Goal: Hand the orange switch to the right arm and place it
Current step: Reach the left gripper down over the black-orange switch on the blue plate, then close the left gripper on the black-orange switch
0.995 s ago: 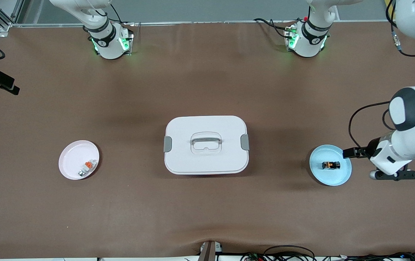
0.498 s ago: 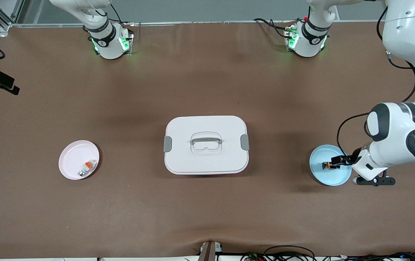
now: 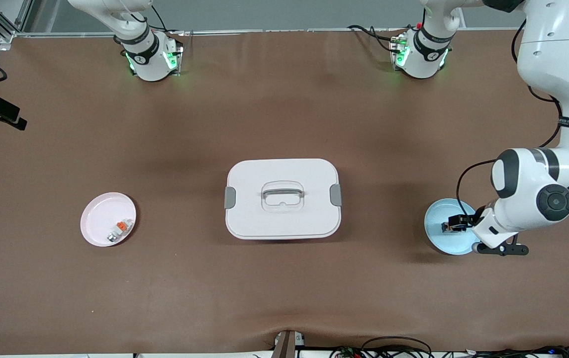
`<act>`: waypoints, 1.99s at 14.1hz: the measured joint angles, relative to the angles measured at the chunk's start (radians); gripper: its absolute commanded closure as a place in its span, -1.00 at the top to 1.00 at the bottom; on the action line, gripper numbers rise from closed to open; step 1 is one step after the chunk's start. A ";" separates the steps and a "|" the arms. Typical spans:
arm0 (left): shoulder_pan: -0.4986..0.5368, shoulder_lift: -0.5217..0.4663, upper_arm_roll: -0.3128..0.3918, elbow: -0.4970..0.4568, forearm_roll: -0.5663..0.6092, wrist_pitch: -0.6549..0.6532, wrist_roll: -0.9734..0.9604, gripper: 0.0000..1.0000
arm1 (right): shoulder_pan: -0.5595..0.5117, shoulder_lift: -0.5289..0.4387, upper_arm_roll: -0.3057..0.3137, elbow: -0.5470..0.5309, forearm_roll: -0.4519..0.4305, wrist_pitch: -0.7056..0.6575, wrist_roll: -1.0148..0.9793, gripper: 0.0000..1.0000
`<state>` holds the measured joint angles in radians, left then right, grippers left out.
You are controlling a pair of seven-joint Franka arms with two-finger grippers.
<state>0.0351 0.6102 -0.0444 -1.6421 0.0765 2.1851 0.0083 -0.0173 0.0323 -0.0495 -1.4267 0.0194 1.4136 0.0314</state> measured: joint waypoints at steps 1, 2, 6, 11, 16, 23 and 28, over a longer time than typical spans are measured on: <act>0.000 0.010 0.000 0.000 0.000 0.008 0.000 1.00 | 0.000 0.000 0.000 0.000 0.000 0.000 0.000 1.00; 0.000 0.018 0.000 0.000 0.000 0.013 0.000 1.00 | 0.000 0.000 0.000 0.000 0.000 0.000 0.000 1.00; -0.010 0.039 -0.001 0.004 0.000 0.036 -0.034 1.00 | 0.000 0.000 0.000 0.000 0.000 -0.001 0.000 1.00; -0.026 0.060 -0.002 0.009 0.000 0.052 -0.049 1.00 | 0.000 0.000 0.001 0.000 0.000 -0.001 -0.001 1.00; -0.025 0.077 -0.002 0.010 0.057 0.054 -0.050 1.00 | 0.000 0.000 0.001 0.000 0.000 0.000 -0.001 1.00; -0.021 0.088 -0.001 0.010 0.060 0.056 -0.080 1.00 | 0.000 0.000 0.000 0.000 -0.001 0.000 -0.001 1.00; -0.021 0.104 -0.001 0.011 0.060 0.071 -0.090 1.00 | 0.000 0.000 0.000 0.000 -0.001 0.000 -0.001 1.00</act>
<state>0.0146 0.7146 -0.0452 -1.6314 0.1367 2.2560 -0.0817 -0.0171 0.0323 -0.0496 -1.4267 0.0184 1.4131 0.0308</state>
